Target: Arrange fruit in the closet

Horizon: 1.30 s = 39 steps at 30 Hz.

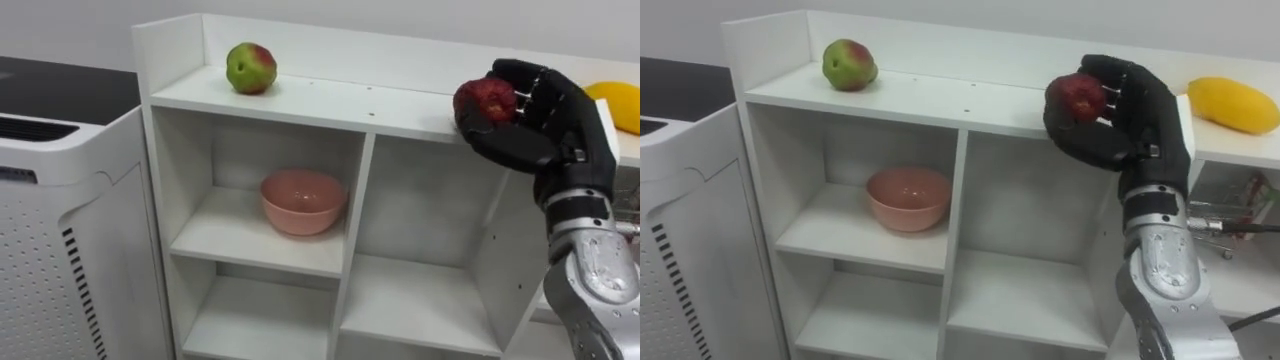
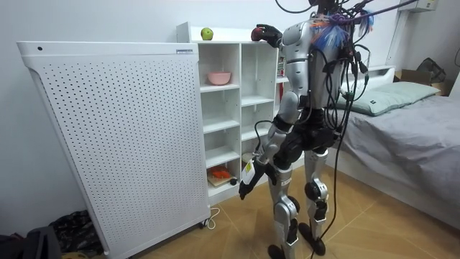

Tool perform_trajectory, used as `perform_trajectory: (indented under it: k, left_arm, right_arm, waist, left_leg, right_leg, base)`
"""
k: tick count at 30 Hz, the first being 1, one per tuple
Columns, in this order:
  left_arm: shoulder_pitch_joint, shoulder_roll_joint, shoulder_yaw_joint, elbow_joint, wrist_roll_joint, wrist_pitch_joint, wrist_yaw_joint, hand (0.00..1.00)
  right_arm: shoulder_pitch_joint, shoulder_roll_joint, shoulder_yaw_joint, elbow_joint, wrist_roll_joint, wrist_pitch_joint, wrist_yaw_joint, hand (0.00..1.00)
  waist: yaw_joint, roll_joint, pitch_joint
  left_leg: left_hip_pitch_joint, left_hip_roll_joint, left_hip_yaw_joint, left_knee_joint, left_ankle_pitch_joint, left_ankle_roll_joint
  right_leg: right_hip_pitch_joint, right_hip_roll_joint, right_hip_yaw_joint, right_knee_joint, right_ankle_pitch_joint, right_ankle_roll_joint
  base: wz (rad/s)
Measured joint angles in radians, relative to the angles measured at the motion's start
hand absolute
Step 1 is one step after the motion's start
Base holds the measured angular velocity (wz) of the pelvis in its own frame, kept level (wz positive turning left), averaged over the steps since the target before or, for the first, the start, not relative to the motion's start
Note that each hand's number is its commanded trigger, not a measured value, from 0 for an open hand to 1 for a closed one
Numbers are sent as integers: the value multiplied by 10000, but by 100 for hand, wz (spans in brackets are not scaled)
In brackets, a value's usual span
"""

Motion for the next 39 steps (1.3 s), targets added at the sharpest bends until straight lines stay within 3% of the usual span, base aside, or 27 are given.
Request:
perform_trajectory:
  k: [3, 16, 21, 26, 29, 33, 39]
  left_arm:
    - [-8, 29, -4, -3, -1, 2, -27, 0]
    - [-137, 131, -102, -3, -9, 1, 57, 0]
    - [-300, 137, -69, 30, -2, -10, 57, 0]
    - [-385, 120, -79, 134, -15, -13, 55, 0]
    - [-391, 89, -163, 228, -32, -14, 55, 0]
    - [-497, 98, -223, 233, -222, -22, 165, 0]
    - [-490, 102, -336, 329, -486, -25, 285, 0]
  right_arm:
    - [-354, -224, 162, 379, 4, 25, 169, 100]
    - [-355, -224, 306, 264, 36, 26, 260, 100]
    - [-180, -214, 519, -652, 29, 146, 686, 100]
    - [242, -127, 591, -2148, 302, 235, 1168, 100]
    - [244, -115, 835, -2680, 779, 232, 1446, 100]
    - [661, -111, 1177, -3097, 1484, 232, 1897, 100]
    - [1612, 413, 1460, -3108, 2014, 536, 2457, 100]
  waist:
    - [8, -24, -20]
    - [-17, -98, -64]
    - [-13, -87, -64]
    - [31, 10, -28]
    - [42, 168, -88]
    - [35, 262, -91]
    - [53, 359, -53]
  left_leg:
    - [5, -3, -14, 14, 2, 1]
    - [-37, -19, -90, 43, 15, 10]
    - [-155, -10, 18, 109, 14, 9]
    - [-167, -13, 64, 91, 14, 10]
    - [-139, -10, 161, 83, 14, 10]
    - [-64, -4, 162, 77, 14, 10]
    - [38, 47, 331, 31, 14, 9]
  right_leg:
    - [21, -6, -13, 1, 0, 0]
    - [26, -19, 23, 3, 0, 0]
    - [-123, -15, 50, 13, 6, -10]
    - [-168, -13, 163, 17, 11, -15]
    - [-213, -3, 295, 28, 16, -20]
    - [-152, 4, 309, 15, 30, -22]
    - [-132, 46, 463, 11, 98, -40]
  base:
    - [0]
    - [1]
    - [-2]
    - [-2]
    - [-12]
    - [-1]
    - [-9]
